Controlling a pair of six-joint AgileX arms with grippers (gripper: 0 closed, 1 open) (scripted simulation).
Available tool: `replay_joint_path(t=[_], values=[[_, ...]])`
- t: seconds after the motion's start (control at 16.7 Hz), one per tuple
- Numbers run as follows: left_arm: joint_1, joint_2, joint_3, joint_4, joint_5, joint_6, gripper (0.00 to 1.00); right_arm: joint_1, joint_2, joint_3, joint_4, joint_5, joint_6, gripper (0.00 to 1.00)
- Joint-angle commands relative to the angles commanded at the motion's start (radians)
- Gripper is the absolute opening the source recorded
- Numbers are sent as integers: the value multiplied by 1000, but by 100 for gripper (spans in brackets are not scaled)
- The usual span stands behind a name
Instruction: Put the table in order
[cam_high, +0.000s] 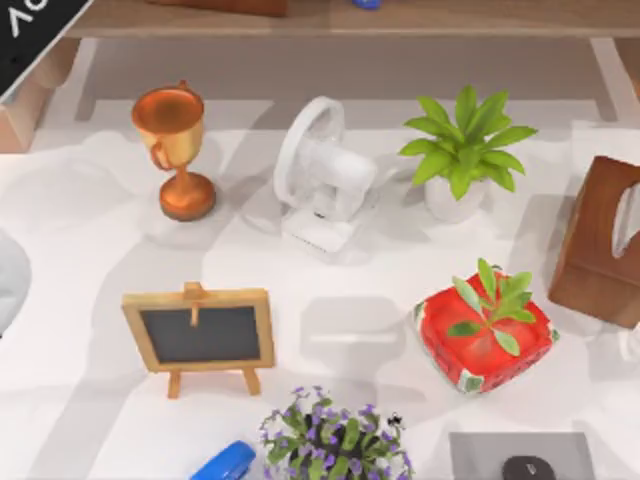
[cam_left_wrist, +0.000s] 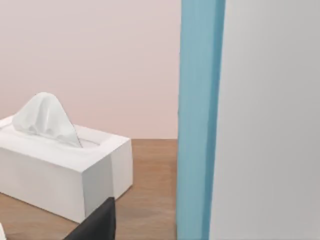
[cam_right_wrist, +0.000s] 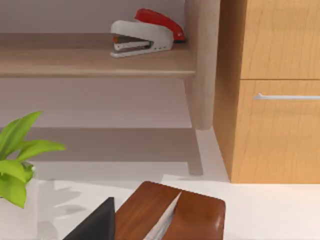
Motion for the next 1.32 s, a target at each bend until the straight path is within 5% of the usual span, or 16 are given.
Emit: replay_joint_path(t=[0.36, 1.14, 1.32], values=[[4, 21, 33, -13, 4, 0, 100, 0, 0, 0, 0, 0, 0, 100], [4, 21, 33, -13, 4, 0, 2, 0, 0, 0, 0, 0, 0, 100], [4, 21, 33, -13, 4, 0, 0, 0, 0, 0, 0, 0, 0, 100]])
